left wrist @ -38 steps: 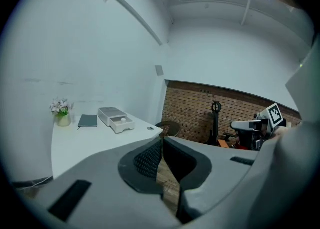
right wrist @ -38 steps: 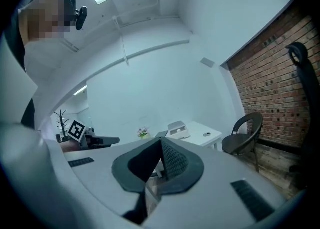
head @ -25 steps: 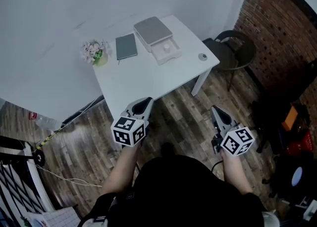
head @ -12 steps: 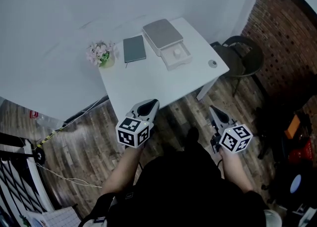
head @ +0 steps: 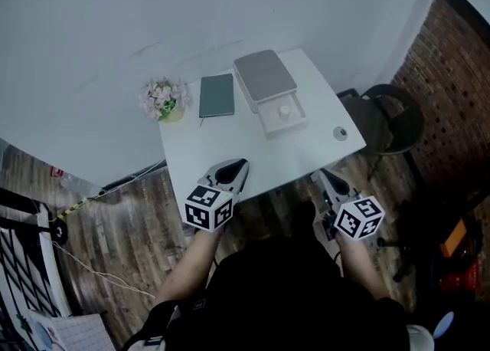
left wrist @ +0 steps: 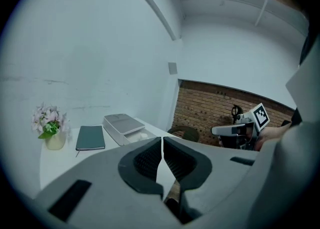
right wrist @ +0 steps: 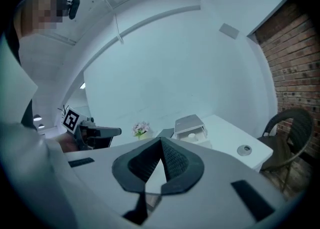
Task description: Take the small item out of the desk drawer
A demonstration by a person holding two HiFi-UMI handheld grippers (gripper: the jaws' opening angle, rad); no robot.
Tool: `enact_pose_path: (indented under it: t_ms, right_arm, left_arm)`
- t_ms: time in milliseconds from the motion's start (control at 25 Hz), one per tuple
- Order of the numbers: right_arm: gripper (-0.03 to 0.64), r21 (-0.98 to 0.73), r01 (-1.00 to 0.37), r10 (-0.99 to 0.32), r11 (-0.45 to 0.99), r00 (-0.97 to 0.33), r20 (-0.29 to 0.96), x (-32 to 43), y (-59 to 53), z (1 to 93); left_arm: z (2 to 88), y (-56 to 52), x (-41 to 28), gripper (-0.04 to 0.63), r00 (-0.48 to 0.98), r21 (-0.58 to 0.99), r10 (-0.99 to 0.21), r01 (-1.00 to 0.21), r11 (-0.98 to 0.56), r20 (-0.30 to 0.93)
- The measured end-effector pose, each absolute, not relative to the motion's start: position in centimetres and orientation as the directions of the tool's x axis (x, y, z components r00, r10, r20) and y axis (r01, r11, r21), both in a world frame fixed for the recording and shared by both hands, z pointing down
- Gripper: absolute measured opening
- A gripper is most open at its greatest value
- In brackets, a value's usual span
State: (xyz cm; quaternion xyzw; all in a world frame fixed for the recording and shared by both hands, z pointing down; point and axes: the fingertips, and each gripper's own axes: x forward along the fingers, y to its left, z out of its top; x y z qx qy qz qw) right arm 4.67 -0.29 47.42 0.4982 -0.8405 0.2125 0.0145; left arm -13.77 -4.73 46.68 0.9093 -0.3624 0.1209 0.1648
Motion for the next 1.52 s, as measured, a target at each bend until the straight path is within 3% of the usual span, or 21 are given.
enact_pose_path:
  t_ms: [240,600,920,1520]
  right_arm:
    - [0.003,-0.311,-0.811,-0.771,0.495,-0.575,0.274,9.5,-9.0,48.0]
    - [0.003,-0.392,-0.744,-0.696,0.541,-0.658,0.288,17.1,-19.4,48.8]
    - [0.003,-0.395,-0.744,-0.67,0.539,-0.663,0.333,13.1,-22.6,50.2]
    - [0.003,-0.386,-0.743,-0.588,0.547,-0.669,0.455,8.6,-24.7,53.8]
  left_arm:
    - [47.4,-13.0,-8.6,0.02,0.64,0.216,-0.671,-0.764,-0.608,0.374]
    - [46.7,-21.5,-0.5,0.02,0.571,0.174,-0.724,-0.817,-0.55,0.387]
    - [50.6,-24.0,-1.5,0.025,0.63,0.212,-0.637,-0.765,-0.608,0.444]
    - [59.1,-28.1,-1.9,0.144,0.619,0.197,-0.467,-0.71,-0.676,0.632]
